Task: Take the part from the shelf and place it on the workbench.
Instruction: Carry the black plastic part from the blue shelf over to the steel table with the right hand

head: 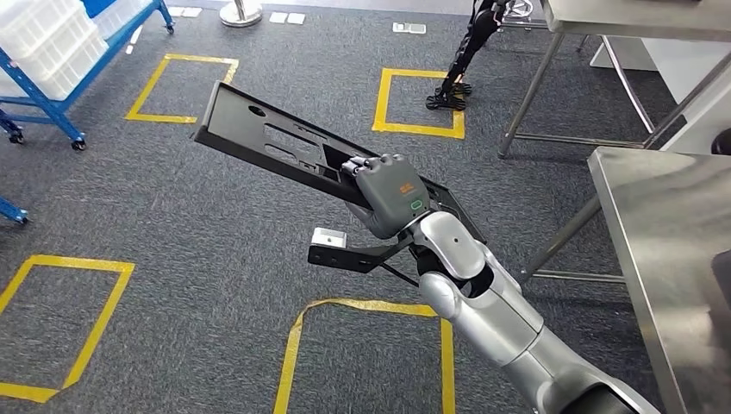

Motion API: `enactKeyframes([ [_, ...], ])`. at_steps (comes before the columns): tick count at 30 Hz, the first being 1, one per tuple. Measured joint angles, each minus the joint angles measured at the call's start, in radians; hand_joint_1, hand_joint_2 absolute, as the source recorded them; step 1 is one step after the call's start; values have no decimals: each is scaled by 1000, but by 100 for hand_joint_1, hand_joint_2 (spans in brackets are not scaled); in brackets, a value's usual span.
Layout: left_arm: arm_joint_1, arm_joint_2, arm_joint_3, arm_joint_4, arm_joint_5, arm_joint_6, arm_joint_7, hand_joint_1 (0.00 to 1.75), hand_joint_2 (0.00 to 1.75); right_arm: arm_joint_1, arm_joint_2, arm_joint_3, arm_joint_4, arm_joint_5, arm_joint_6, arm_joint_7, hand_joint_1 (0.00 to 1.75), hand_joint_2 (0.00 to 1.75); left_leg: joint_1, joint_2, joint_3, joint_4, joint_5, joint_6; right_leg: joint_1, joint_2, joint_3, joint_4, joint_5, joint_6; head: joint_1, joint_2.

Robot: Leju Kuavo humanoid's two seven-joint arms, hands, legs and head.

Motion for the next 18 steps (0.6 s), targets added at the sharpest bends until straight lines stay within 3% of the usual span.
enactKeyframes([
  [2,0,0,3,0,0,-1,0,0,0,-5,-5,0,0,4,2,3,175,175,3,27,1,-3,0,-1,-8,-29,-79,128,-27,9,3,0],
  [3,0,0,4,0,0,-1,0,0,0,-5,-7,0,1,5,3,4,175,175,5,40,2,-3,-2,-4,-14,-32,-111,170,-25,17,4,0],
  [4,-1,-1,4,0,0,-1,0,0,0,-4,-10,0,1,6,4,5,175,175,9,53,4,-3,-5,-9,-22,-35,-126,175,-9,29,4,0],
  [6,-3,-2,4,0,0,-1,0,0,0,-4,-15,0,2,8,6,7,175,175,18,76,15,-2,-16,-25,-36,-56,-100,76,59,60,5,0],
  [7,-3,-1,4,-1,0,-1,0,0,0,-7,-17,0,2,10,6,8,175,175,20,86,19,0,-23,-36,-38,-81,-70,7,91,76,6,0],
  [8,-3,1,4,-1,0,-1,0,0,0,-10,-16,1,3,12,7,8,175,175,20,96,22,6,-30,-47,-39,-98,-47,-48,112,79,6,0],
  [10,-3,4,6,-2,0,0,0,0,0,-15,-14,2,5,19,9,9,175,175,19,111,24,12,-40,-63,-33,-110,-31,-89,123,67,4,0],
  [12,-5,-2,8,-1,0,1,0,0,0,-15,-14,2,8,25,9,12,175,175,25,118,23,9,-43,-69,-30,-82,-42,-89,124,45,0,0],
  [13,-6,-6,9,0,0,1,0,0,0,-16,-15,2,9,28,10,14,175,175,28,108,15,18,-51,-69,-28,-70,-46,-89,125,35,-1,0],
  [15,-6,-13,12,2,1,1,0,0,0,-16,-15,1,10,32,10,17,175,175,29,71,-35,106,-92,-58,-23,-44,-47,-91,125,17,-5,0],
  [17,-5,-15,16,3,1,1,0,0,0,-15,-14,1,12,34,10,18,175,175,17,39,-126,268,-144,-40,-13,-18,-47,-91,125,5,-6,0],
  [18,-5,-15,18,3,1,1,0,0,0,-15,-14,2,13,35,10,18,175,175,8,31,-168,328,-153,-30,-7,-2,-46,-91,125,0,-7,0],
])
